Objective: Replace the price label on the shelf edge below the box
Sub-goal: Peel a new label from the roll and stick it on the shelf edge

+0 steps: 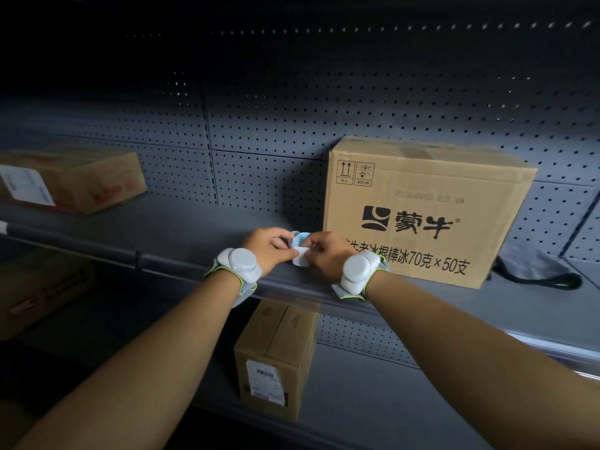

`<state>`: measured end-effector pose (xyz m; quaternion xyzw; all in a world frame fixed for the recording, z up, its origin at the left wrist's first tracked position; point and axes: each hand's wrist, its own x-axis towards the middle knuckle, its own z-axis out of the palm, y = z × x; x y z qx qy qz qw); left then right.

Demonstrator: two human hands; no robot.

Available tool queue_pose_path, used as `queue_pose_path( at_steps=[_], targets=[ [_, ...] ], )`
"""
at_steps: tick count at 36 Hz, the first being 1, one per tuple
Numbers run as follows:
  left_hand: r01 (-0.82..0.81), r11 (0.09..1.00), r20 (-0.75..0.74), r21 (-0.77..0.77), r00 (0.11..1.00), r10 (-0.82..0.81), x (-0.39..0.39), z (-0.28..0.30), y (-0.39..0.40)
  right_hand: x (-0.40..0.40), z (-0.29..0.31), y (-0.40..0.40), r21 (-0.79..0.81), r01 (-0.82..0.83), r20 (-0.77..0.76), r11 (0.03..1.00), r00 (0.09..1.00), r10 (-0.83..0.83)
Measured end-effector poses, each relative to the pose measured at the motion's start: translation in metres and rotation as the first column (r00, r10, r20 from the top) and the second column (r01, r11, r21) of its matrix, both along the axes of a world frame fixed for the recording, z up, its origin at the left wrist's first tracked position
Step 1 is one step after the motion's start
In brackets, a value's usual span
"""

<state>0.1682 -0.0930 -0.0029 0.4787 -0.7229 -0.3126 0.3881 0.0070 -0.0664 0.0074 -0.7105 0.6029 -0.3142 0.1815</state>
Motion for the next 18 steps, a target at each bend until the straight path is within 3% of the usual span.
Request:
queue_pose_path(
  at_steps=[18],
  targets=[
    [-0.038,0.999,0.081,0.024,0.996,0.036,-0.0035,-0.0006,0.0027,-0.001,0.0024,0.0079,0.051,-0.007,0.026,0.999,1.0,0.006]
  ],
)
